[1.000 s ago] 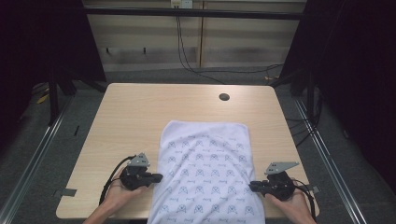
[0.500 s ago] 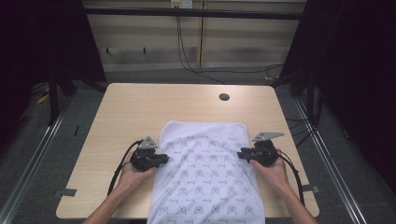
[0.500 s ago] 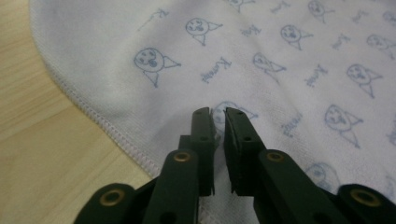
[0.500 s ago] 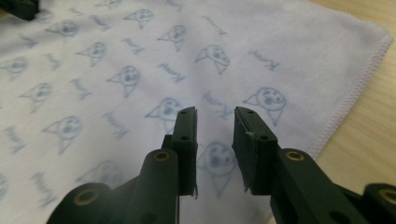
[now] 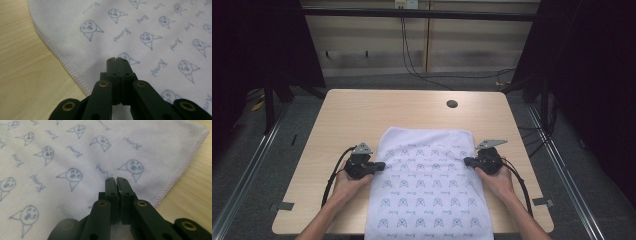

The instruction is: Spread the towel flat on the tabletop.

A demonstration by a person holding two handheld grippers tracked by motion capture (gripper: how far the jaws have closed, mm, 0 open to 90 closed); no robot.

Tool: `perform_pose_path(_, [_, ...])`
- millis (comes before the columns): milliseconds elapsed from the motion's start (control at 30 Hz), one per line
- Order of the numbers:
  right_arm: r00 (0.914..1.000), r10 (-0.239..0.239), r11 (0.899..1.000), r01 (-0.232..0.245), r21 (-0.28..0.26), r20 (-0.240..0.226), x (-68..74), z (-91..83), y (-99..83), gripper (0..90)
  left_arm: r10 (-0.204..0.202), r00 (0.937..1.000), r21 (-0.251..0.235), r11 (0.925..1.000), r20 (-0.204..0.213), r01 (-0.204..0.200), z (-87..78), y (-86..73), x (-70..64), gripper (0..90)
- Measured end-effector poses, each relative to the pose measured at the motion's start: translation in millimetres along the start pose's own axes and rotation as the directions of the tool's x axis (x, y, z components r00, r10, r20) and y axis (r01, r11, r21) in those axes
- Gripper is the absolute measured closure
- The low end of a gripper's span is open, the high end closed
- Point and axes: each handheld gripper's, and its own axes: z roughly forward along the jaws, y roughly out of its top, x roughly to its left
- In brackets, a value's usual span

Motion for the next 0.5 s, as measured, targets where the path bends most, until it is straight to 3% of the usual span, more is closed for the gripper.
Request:
perform_pose_path(67, [1.0,0.006,1.0,-0.006,-0.004,-0.005,-1.6,0.0,-0.2,89.2,-0.021,0.9997,-0.009,0.9997,0.014,0.021,-1.1,-2.2,0.9,88.5])
perform_pose_path(267, [0.9998,0.008,1.0,-0.008,0.004,-0.016,0.1,-0.9,-0.3,88.8,0.006,0.9995,0.016,0.9998,0.031,-0.007,-9.4,-8.2,-5.3,87.8])
perform_pose_path(500, [0.999,0.01,1.0,-0.008,0.028,-0.043,8.1,-6.5,-4.7,88.7,0.009,0.9983,0.032,0.9994,0.057,-0.01,-17.9,-16.5,-14.7,86.4])
